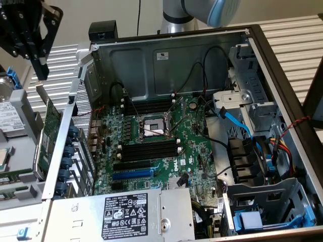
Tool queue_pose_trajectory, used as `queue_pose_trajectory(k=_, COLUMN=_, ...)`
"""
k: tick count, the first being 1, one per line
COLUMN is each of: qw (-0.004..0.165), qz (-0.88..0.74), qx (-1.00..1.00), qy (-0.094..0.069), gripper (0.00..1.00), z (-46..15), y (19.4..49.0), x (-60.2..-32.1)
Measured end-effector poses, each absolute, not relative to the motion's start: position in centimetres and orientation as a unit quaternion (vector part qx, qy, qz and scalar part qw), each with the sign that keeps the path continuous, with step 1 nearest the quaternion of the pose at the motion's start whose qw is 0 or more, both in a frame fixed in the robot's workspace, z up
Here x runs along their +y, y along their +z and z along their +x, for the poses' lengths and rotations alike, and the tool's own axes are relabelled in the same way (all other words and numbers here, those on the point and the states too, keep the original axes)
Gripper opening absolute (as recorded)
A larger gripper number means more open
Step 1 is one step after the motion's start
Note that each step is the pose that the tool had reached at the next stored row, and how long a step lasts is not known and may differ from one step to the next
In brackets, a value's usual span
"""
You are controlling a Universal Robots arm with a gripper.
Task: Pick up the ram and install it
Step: 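Reach for the ram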
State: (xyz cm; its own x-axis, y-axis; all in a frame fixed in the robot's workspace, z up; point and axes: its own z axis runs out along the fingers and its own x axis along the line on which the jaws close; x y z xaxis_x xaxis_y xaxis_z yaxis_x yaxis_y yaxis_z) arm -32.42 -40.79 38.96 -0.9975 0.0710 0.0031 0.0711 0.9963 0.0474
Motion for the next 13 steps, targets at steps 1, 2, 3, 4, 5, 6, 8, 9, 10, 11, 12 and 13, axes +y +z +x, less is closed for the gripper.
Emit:
queue_pose_trajectory(k=1, qw=0.001, qz=-0.036, qx=-0.999, qy=-0.024, gripper=0.11, z=-32.9, y=39.0, x=-40.8)
queue_pose_trajectory(k=2, qw=0.001, qz=-0.036, qx=-0.999, qy=-0.024, gripper=0.11, z=-33.3, y=38.9, x=-40.9)
queue_pose_trajectory(k=3, qw=0.001, qz=-0.036, qx=-0.999, qy=-0.024, gripper=0.11, z=-33.8, y=38.9, x=-41.0)
queue_pose_trajectory(k=4, qw=0.001, qz=-0.036, qx=-0.999, qy=-0.024, gripper=0.11, z=-34.2, y=38.9, x=-41.0)
queue_pose_trajectory(k=5, qw=0.001, qz=-0.036, qx=-0.999, qy=-0.024, gripper=0.11, z=-34.7, y=38.9, x=-41.1)
queue_pose_trajectory(k=6, qw=0.001, qz=-0.036, qx=-0.999, qy=-0.024, gripper=0.11, z=-35.1, y=38.9, x=-41.1)
queue_pose_trajectory(k=8, qw=0.001, qz=-0.036, qx=-0.999, qy=-0.024, gripper=0.11, z=-36.0, y=38.9, x=-41.1)
queue_pose_trajectory(k=9, qw=0.001, qz=-0.036, qx=-0.999, qy=-0.024, gripper=0.11, z=-36.5, y=38.8, x=-41.2)
queue_pose_trajectory(k=10, qw=0.001, qz=-0.036, qx=-0.999, qy=-0.024, gripper=0.11, z=-37.0, y=38.8, x=-41.2)
queue_pose_trajectory(k=11, qw=0.001, qz=-0.035, qx=-0.999, qy=-0.024, gripper=0.11, z=-37.4, y=38.8, x=-41.2)
queue_pose_trajectory(k=12, qw=0.001, qz=-0.036, qx=-0.999, qy=-0.024, gripper=0.11, z=-37.9, y=38.8, x=-41.2)
queue_pose_trajectory(k=13, qw=0.001, qz=-0.036, qx=-0.999, qy=-0.024, gripper=0.11, z=-38.3, y=38.8, x=-41.3)
